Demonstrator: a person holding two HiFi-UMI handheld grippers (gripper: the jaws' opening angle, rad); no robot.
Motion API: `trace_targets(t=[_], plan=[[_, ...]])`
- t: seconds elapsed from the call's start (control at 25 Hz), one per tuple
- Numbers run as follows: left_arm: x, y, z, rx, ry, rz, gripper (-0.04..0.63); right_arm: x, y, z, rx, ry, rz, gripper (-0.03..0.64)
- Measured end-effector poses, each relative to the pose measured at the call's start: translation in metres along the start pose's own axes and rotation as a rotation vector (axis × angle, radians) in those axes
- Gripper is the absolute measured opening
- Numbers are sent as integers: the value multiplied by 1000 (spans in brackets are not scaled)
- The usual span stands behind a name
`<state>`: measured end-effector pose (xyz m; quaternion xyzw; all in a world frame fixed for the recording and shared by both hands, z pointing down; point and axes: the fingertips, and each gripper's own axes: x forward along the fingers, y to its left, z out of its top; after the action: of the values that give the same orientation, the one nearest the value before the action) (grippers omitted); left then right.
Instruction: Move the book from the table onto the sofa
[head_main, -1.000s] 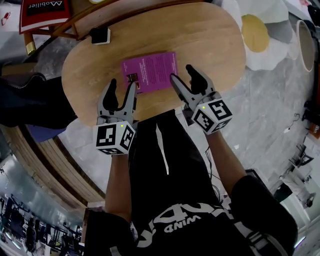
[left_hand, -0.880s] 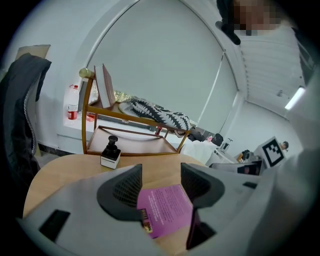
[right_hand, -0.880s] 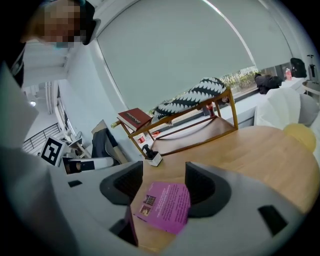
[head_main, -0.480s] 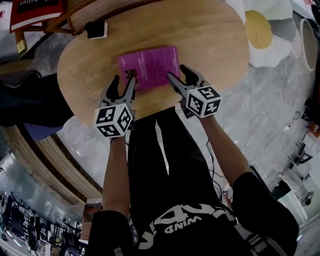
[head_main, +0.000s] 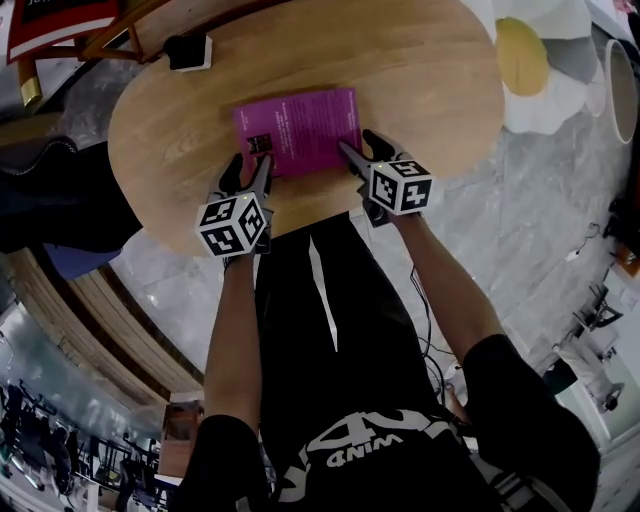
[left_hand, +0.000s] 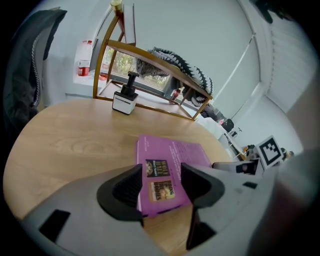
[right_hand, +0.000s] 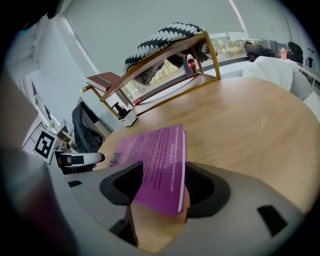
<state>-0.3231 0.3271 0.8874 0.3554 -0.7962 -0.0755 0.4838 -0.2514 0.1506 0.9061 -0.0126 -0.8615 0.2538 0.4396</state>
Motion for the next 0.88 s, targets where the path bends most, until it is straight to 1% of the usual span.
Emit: trace_targets(t=[0.12,0.2,0.44,0.72,0.88], plan=[[7,4,-9,-7,32,3,232,4,-4,-7,42,16,7,245],[10,6,-13,-8,44,5,230,6,-5,-11,52,32,15,245],[10,10,-13,-8,43,16,230,9,-4,-20,42,66,18,245],[17,17,-29,-28,88,10,230,10,-3,-28,50,75,23,245],[20,18,-34,-72,89,-4,230,11,-3,-28,54,72,24,244]])
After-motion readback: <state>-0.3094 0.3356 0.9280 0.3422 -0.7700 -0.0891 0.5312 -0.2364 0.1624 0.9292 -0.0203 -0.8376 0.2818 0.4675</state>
